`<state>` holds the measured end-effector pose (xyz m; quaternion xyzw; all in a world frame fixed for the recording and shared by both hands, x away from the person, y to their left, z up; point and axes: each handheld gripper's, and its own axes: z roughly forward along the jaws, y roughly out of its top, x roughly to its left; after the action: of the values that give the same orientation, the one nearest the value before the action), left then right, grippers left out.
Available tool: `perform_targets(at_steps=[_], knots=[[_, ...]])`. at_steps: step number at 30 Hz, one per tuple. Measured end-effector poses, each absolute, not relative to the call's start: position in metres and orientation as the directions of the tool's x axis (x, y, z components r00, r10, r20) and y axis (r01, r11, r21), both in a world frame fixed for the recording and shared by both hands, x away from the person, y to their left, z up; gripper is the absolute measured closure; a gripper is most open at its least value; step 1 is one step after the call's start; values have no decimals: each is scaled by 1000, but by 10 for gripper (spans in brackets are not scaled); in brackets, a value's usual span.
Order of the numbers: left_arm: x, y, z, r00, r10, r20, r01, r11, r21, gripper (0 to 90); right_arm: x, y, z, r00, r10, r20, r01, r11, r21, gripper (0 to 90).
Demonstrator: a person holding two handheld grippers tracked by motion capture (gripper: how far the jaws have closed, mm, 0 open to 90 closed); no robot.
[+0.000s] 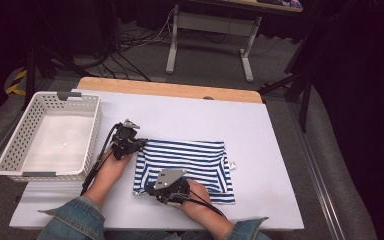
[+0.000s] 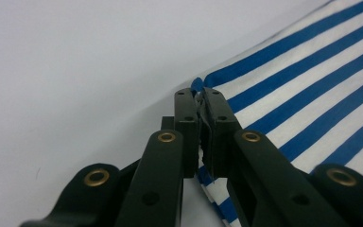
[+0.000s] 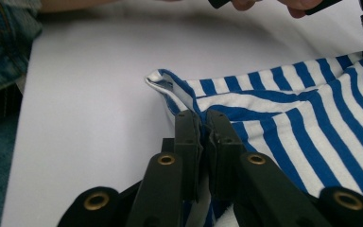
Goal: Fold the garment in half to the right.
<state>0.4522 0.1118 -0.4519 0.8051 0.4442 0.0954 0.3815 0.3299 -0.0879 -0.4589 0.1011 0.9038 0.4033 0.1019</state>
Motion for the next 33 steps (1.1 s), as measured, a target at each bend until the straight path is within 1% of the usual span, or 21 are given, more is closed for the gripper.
perform_targets(at_steps=[2,8,15,21,26,33], knots=[[451,114,-448,584,789,-194,635,-295,714,861,330,-88,-457,-959,266,-99,101,644,758,844],[445,121,-438,566,805,-178,617,-270,739,861,329,-82,-453,-959,264,-99,91,621,779,844],[440,130,-430,541,826,-161,605,-249,756,861,330,-70,-453,-964,251,-89,83,603,793,844],[437,134,-429,521,838,-163,607,-230,761,860,333,-64,-455,-966,250,-63,100,588,803,844],[436,134,-427,524,837,-160,600,-228,767,860,334,-62,-456,-969,238,-63,93,591,802,843],[436,132,-419,529,829,-181,593,-208,778,858,331,-68,-448,-967,247,-68,87,566,820,842]])
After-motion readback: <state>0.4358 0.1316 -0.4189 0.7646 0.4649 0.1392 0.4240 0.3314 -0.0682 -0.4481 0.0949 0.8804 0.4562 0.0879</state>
